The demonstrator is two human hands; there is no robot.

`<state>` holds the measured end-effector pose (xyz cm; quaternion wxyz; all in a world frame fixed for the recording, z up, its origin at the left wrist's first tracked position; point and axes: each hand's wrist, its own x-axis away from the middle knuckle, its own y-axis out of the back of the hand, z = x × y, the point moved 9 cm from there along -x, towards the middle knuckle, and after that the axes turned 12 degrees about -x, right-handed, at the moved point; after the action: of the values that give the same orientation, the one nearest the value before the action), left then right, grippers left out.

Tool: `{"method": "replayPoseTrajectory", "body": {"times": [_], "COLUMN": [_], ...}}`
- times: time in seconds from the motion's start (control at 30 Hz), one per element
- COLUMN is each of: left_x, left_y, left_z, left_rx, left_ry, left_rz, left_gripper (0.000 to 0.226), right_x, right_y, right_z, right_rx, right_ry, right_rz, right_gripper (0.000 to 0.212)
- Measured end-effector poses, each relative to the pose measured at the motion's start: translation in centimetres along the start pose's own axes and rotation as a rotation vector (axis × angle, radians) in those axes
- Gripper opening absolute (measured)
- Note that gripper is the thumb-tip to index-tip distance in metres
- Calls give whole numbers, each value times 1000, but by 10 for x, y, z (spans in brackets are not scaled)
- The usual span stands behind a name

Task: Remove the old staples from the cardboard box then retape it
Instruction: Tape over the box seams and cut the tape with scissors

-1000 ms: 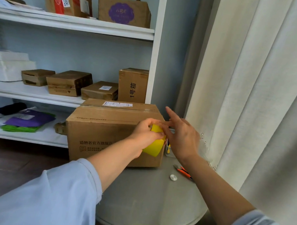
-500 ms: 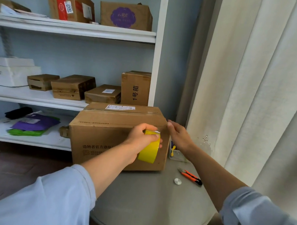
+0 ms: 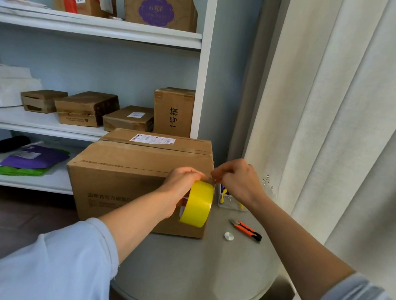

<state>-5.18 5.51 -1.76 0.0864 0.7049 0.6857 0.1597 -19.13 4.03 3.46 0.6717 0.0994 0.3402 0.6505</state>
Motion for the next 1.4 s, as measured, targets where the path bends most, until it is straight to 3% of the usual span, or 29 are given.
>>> {"method": "replayPoseTrajectory", "body": {"times": [0.17, 0.27, 0.53, 0.63, 0.7, 0.83, 0.97, 1.07, 1.3, 1.4], "left_x": [2, 3, 7, 14, 18, 17, 15, 14, 33, 34], "left_y": [-1, 2, 4, 7, 6, 7, 10, 12, -14, -18], "left_z": [2, 4, 5, -1, -3, 1, -5, -8, -10, -16], "left_rx": [44, 55, 47, 42, 4, 58, 64, 111, 80, 134], "left_ry": [17, 14, 4, -14, -8, 45, 35, 53, 175, 174], "left_rz": [5, -2, -26, -25, 4, 36, 42, 59, 263, 314], "left_gripper": [22, 17, 26, 15, 8, 53, 38, 23, 20, 22], "right_x": [-9, -10, -8, -5, -6, -8, 3, 8, 0, -11], "right_y": [-16, -22, -25, -25, -23, -11, -2, 3, 14, 18], "right_z": [5, 1, -4, -1, 0, 13, 55, 75, 62, 56], "right_rx": [-244, -287, -359, -452, -405, -183, 8, 64, 7, -121], "right_ry": [-53, -56, -100, -94, -89, -8, 264, 346, 253, 156], "right_rz": [116, 154, 108, 88, 54, 14, -59, -83, -79, 53], "right_gripper": [25, 30, 24, 28, 28, 19, 4, 4, 10, 9]}}
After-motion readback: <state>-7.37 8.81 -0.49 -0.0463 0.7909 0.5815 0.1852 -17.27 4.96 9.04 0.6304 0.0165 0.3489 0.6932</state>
